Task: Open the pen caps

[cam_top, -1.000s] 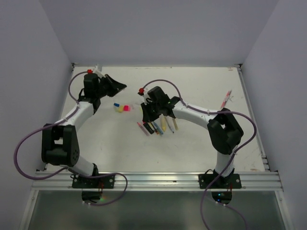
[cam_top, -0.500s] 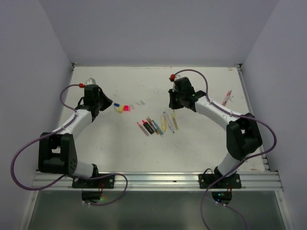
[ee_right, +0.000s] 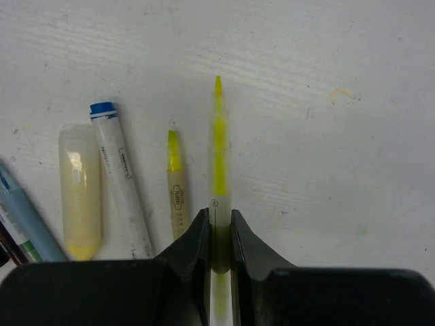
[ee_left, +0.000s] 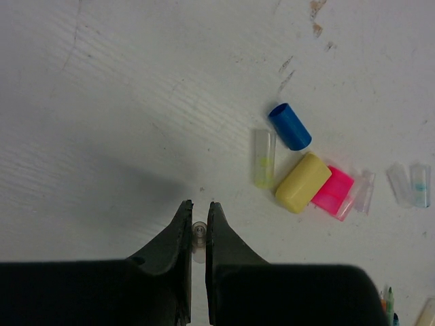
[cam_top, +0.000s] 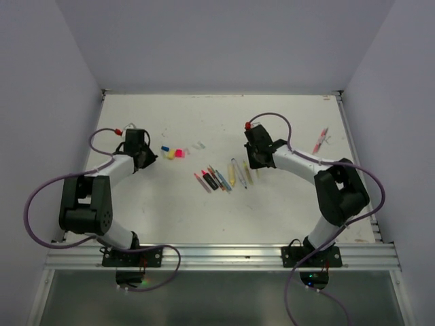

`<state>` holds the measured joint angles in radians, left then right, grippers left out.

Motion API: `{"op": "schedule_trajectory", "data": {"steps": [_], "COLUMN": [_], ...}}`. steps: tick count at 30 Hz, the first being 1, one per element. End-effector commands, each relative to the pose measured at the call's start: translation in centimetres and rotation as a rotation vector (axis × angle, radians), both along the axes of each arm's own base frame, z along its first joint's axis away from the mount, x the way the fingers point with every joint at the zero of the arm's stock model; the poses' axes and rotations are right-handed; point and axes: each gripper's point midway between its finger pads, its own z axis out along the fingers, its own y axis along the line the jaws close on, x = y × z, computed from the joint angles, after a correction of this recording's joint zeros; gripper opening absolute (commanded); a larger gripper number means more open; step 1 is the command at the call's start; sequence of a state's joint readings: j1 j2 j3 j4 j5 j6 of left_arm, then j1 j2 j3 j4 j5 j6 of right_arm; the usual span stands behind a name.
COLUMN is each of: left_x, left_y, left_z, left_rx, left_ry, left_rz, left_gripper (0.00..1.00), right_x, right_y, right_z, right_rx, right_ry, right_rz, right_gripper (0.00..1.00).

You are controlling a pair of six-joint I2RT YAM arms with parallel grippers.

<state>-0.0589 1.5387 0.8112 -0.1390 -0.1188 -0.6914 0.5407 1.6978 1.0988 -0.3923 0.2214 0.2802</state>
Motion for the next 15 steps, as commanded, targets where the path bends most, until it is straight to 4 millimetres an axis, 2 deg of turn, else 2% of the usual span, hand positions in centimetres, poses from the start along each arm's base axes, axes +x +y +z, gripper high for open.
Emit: {"op": "schedule_trajectory", "data": {"steps": [1,6,8,9,10,12,14,15], "left_x": [0.4,1.8,2.5,2.7,2.9,3.0,3.0,3.1], "left_y": [0.3,-0.4,-0.6,-0.9,-0.9,-0.7,-0.6,-0.5], "left_z": [-1.2,-1.7,-1.6,-1.6,-1.7,-1.7,-1.8,-1.9], "left_rx": [0.005,-0.028,-0.041,-0.050,-0.048,-0.038,-0.036,-0.032], "left_ry": [-0.005,-0.014,-0.024,-0.027,-0.027,-0.027,-0.026,-0.024], "left_rz": [-0.003,-0.008,-0.016,-0.023,-0.030,-0.024,-0.020,-0.019], "left_gripper": [0.00,0.00,0.00,0.02,0.06,0.18,0.24,0.32], "right_x": [0.8,0.7,0.6,0.7,0.6,0.7,0.5,0.5], "right_y": [-1.2,-0.8,-0.7,-0.7,-0.6,-0.7,-0.6,-0.5], "right_z": [-1.4,-2.4,-2.5,-2.5,-2.5,-2.5,-2.7,-2.7], "right_rx": [-0.041,-0.034,-0.034,-0.030,-0.030,-0.027,-0.022,-0.018], "right_ry": [-0.007,0.021,0.024,0.024,0.026,0.023,0.027,0.028], "right_rz": [-0.063,-0.052,-0.044,-0.041,-0.037,-0.038,-0.034,-0.032], "right_gripper": [0.02,0.04,0.08,0.14,0.23,0.28,0.35,0.36]}}
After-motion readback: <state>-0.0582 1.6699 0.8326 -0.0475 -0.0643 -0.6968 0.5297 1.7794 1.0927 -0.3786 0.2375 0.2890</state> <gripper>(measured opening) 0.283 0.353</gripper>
